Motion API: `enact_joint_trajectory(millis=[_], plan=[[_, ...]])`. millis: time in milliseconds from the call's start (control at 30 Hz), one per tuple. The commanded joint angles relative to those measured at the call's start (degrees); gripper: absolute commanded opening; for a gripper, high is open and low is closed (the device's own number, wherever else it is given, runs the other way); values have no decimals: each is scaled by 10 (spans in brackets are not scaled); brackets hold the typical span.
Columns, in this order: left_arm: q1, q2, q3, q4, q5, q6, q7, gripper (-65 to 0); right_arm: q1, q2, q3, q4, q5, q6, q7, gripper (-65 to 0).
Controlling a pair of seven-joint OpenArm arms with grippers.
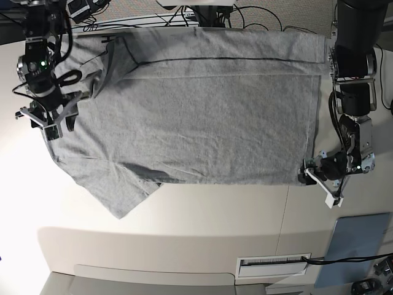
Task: Fold the T-shirt properly
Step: 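Move the left gripper along the hem to the opposite hem corner and grasp, then move the right gripper to the opposite side edge near the collar and grasp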
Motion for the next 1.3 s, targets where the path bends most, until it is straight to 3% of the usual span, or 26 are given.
enact_joint_trajectory(millis=[0, 100, 300, 500, 600, 767, 967, 1067, 1167, 1267], plan=[[-20, -9, -2, 9, -5, 2, -22, -253, 13, 7, 4, 5, 8, -2, 9, -369], [-20, -8, -2, 9, -3, 16, -46, -253, 23, 6, 4, -6, 29, 30, 3, -369], [-20, -5, -2, 7, -4, 9, -44, -253, 23, 6, 4, -15, 34, 30, 3, -369], [-20, 26, -2, -22, 6, -9, -50, -256, 24, 6, 4, -15, 35, 30, -2, -369], [-20, 28, -2, -44, 44, 43, -89, -255, 23, 6, 4, -15, 35, 31, -11, -369], [-19, 28, -2, -59, 55, 44, -96, -256, 24, 6, 4, -15, 35, 31, -8, -369], [-19, 35, -2, -59, 14, -36, -53, -292, 24, 6, 4, -14, 35, 31, -9, -369], [-19, 40, -2, -59, 11, -43, -49, -293, 24, 6, 4, -14, 35, 31, -9, -369], [-19, 39, -2, -59, 11, -43, -46, -367, 24, 6, 4, -14, 35, 31, -8, -369], [-18, 39, -2, -59, 10, -69, -43, -533, 24, 6, 4, -15, 35, 31, -4, -369]])
